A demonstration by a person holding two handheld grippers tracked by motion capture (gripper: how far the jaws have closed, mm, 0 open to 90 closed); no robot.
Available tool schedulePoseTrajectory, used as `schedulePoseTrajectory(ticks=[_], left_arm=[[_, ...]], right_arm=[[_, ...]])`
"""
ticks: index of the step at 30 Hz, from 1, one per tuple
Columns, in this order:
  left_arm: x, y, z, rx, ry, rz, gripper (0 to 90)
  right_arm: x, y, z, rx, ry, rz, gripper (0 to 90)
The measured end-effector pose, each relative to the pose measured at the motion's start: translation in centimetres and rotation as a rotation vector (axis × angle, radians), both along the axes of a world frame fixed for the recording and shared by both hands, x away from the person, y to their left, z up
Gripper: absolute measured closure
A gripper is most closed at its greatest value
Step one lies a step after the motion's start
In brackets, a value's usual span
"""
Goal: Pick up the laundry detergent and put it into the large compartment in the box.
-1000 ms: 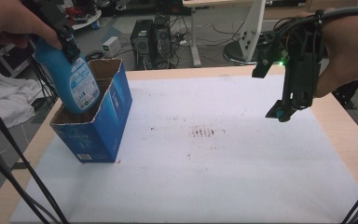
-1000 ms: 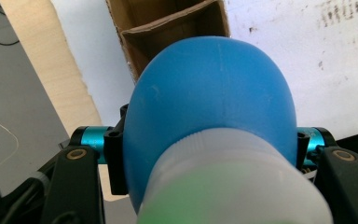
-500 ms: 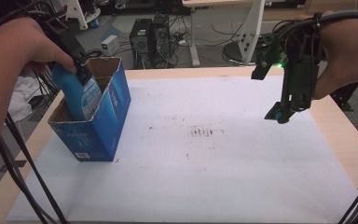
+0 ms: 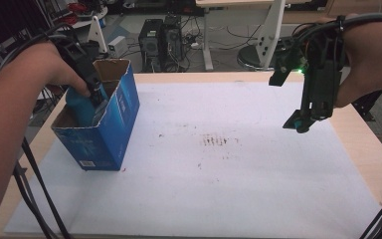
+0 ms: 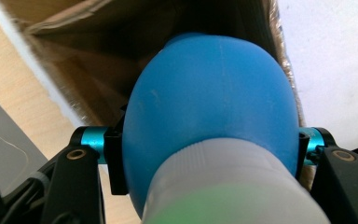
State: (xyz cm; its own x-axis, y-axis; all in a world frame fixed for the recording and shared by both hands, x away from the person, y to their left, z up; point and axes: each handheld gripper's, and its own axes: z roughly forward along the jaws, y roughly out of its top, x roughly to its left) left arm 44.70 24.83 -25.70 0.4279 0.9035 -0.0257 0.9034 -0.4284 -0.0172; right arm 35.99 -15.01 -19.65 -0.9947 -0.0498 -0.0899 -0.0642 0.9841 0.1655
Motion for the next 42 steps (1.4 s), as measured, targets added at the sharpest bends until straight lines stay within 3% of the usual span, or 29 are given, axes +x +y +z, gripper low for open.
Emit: schedulePoseTrajectory(ticks=[21, 42], left_arm=[[0.0, -0.1, -3.3, 0.030, 0.008, -0.202, 38.2], [0.1, 0.4, -3.4, -0.001, -0.004, -0.215, 38.0]], right_arm=[[0.1, 0.1, -0.1, 0.002, -0.002, -0.005, 0.8], [0.2, 0.6, -0.2, -0.009, 0.003, -0.013, 0.8]])
